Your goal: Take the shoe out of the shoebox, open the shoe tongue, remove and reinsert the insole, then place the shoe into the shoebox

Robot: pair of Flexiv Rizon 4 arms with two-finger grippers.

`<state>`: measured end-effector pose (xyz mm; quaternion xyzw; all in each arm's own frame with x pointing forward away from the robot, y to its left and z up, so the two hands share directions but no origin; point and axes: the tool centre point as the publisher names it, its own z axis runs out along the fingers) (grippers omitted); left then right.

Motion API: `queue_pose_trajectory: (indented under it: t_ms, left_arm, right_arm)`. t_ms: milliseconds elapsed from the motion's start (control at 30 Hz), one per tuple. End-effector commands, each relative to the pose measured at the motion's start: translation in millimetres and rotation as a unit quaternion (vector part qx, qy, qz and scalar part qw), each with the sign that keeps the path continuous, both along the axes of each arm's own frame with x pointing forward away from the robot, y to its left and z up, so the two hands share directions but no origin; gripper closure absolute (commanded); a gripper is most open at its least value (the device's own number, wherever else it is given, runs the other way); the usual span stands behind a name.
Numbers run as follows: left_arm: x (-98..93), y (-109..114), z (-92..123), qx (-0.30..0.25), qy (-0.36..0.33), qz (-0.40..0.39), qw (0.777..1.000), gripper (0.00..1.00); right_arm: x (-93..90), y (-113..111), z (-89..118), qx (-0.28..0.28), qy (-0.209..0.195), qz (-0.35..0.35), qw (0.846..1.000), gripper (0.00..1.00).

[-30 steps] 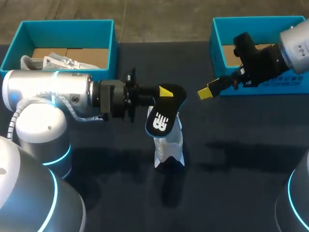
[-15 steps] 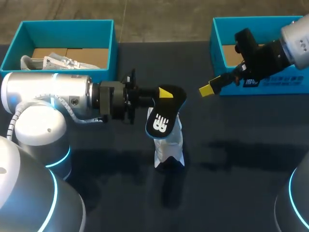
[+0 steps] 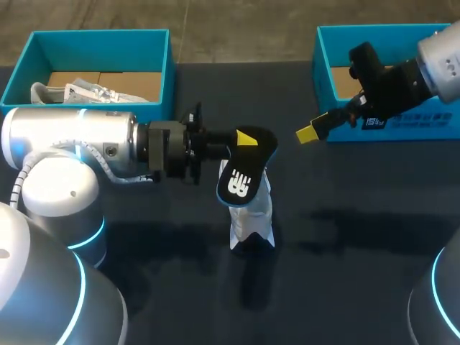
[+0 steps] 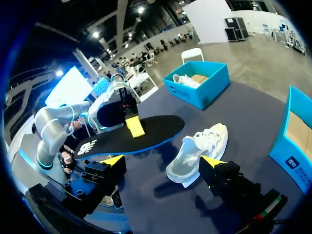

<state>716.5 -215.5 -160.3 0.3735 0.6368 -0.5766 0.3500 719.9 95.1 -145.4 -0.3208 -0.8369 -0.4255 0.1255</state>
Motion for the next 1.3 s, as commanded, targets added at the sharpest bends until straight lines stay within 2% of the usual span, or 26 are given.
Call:
queue_pose_trajectory:
  t_ms: [33, 300, 500, 700, 933, 1300]
  left_arm:
    - [-1.8, 0, 0, 0.001, -0.001, 0.001, 1.0, 1.0]
    - [-1.8, 0, 0, 0.001, -0.001, 0.001, 1.0, 1.0]
    - [-3.7, 2, -8, -0.002, 0.026, -0.002, 1.0, 1.0]
    - [-10.0, 16, -2, -0.007, 0.057, -0.001, 0.998, 1.0]
    - [-16.7, 28, 1, -0.023, 0.123, -0.014, 0.992, 1.0]
    - [-26.6, 21, -5, -0.024, 0.173, -0.025, 0.984, 1.0]
  right_arm:
    - [-0.4, 1, -1, -0.001, 0.0, -0.001, 1.0, 0.0]
    - [-0.4, 1, -1, -0.001, 0.0, -0.001, 1.0, 0.0]
    - [9.8, -16, -21, -0.041, -0.06, 0.008, 0.997, 0.0]
    - [6.9, -13, -36, -0.095, -0.109, 0.037, 0.989, 0.0]
    - [-1.0, -9, -47, -0.125, -0.102, 0.039, 0.986, 0.0]
    - [-1.0, -9, -47, -0.125, -0.102, 0.039, 0.986, 0.0]
